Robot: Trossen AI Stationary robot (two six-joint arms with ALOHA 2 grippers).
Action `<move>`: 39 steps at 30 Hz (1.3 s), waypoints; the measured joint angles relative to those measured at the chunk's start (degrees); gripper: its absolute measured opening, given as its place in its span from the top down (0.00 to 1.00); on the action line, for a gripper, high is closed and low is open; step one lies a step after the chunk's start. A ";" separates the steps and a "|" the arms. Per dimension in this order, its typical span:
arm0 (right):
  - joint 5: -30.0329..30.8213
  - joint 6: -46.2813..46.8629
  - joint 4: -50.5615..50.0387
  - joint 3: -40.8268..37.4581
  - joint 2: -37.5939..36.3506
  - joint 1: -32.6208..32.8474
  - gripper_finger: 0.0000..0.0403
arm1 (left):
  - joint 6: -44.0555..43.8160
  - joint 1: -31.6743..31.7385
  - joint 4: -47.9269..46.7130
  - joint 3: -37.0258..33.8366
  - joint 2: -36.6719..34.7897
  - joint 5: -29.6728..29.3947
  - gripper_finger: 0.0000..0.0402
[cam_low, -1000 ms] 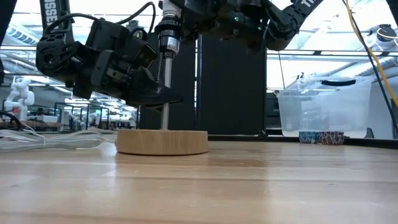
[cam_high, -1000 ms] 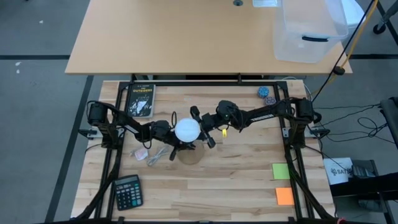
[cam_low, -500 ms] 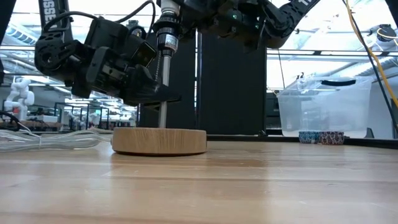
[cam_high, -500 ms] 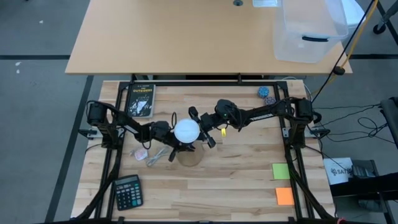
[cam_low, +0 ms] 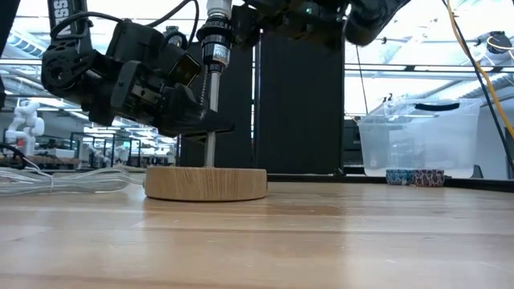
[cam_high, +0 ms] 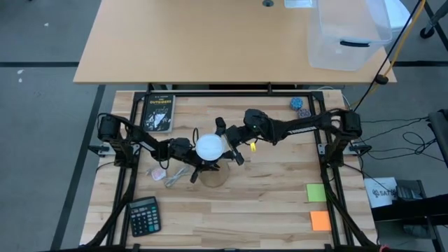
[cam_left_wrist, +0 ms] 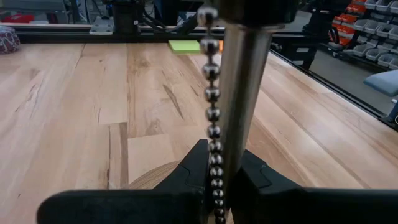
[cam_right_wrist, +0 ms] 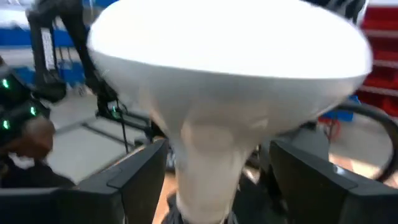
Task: Screw lightbulb
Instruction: Remove the lightbulb from the lamp base
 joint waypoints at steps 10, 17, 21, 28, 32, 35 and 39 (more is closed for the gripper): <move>11.15 -9.46 -26.93 -0.03 -10.81 0.44 0.33 | -0.20 0.03 0.04 0.02 -0.02 -2.18 0.92; 21.01 -10.37 -37.89 -0.09 -14.41 2.67 0.34 | -0.47 -0.05 0.41 0.07 -0.02 -5.18 0.92; 26.48 -7.58 -41.89 -0.45 -14.09 4.38 0.34 | -0.91 -0.06 0.93 0.11 0.02 -9.19 0.92; 40.31 -0.57 -36.97 -10.72 -13.88 7.02 0.34 | -2.06 -0.03 1.07 0.13 0.02 -16.58 0.92; 46.88 5.78 -24.48 -21.39 -13.79 6.75 0.38 | -2.38 -0.03 1.08 0.13 0.02 -17.45 0.92; 46.94 9.68 -4.31 -30.87 -13.77 6.87 0.41 | -2.56 -0.03 1.29 0.13 0.04 -17.53 0.92; 47.02 11.30 19.71 -38.73 -13.60 7.15 0.44 | -2.57 0.03 1.99 0.11 0.12 -18.35 0.92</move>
